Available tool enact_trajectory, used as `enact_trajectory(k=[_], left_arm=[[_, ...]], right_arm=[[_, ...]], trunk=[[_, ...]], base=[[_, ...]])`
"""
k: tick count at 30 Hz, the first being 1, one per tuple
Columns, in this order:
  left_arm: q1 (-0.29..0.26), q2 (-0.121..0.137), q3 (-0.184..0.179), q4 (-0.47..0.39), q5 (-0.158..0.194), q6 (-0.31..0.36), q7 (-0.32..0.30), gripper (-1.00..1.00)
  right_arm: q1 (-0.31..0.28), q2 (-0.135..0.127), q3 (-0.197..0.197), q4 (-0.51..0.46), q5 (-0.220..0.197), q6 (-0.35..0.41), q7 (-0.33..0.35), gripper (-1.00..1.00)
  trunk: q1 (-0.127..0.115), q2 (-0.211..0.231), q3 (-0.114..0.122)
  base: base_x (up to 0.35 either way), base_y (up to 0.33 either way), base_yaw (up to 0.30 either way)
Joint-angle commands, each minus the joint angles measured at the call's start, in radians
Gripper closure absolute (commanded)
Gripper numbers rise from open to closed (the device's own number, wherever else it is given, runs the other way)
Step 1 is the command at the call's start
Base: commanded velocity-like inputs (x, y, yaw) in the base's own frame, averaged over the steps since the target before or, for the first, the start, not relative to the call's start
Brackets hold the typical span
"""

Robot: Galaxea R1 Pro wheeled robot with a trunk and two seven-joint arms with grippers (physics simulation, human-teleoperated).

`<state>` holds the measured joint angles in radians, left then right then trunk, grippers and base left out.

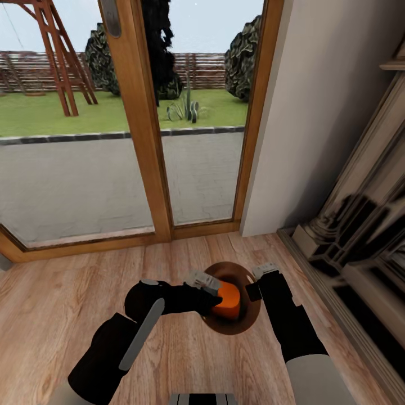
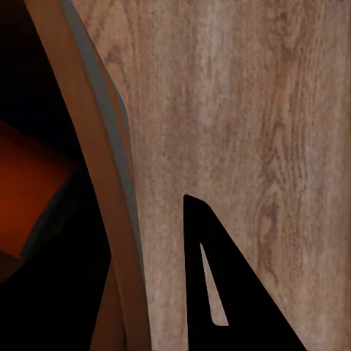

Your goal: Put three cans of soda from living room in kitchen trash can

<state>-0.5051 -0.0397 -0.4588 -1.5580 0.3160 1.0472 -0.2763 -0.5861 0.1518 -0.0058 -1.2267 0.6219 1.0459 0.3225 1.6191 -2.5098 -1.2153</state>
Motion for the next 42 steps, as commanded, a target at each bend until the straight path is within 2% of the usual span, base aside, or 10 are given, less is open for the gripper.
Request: enact_trajectory(k=[1,5,11,17,28,34,42], left_arm=[[0.0,-0.004,-0.005,0.0,-0.002,0.0,0.004,1.0],[-0.001,-0.019,-0.013,0.017,-0.004,0.0,0.016,1.0],[-0.001,-0.041,-0.04,0.117,-0.004,0.0,0.046,1.0],[-0.001,-0.046,-0.048,0.162,-0.005,-0.02,0.072,1.0],[-0.002,-0.05,-0.05,0.209,-0.006,-0.077,0.081,1.0],[-0.033,-0.055,-0.05,0.279,-0.006,-0.124,0.083,1.0],[-0.044,-0.055,-0.05,0.314,-0.006,-0.156,0.083,1.0]], right_arm=[[0.0,0.0,0.001,0.0,-0.011,0.001,0.0,1.0],[0.0,0.001,0.001,-0.001,-0.011,0.001,-0.001,1.0],[-0.001,0.009,0.003,-0.002,-0.009,0.001,-0.001,1.0],[0.0,0.012,0.003,-0.003,-0.008,0.001,-0.001,1.0],[0.0,0.013,0.008,-0.003,-0.008,0.001,-0.002,1.0],[0.0,0.012,0.017,-0.003,-0.009,0.001,-0.002,1.0],[0.0,0.012,0.018,-0.002,-0.009,0.001,-0.002,1.0]], trunk=[[0.0,0.0,0.0],[0.0,0.0,0.0],[0.0,0.0,0.0],[0.0,0.0,0.0],[0.0,0.0,0.0],[0.0,0.0,0.0],[0.0,0.0,0.0]], base=[[0.0,0.0,0.0],[0.0,0.0,0.0],[0.0,0.0,0.0],[0.0,0.0,0.0],[0.0,0.0,0.0],[0.0,0.0,0.0],[0.0,0.0,0.0]])
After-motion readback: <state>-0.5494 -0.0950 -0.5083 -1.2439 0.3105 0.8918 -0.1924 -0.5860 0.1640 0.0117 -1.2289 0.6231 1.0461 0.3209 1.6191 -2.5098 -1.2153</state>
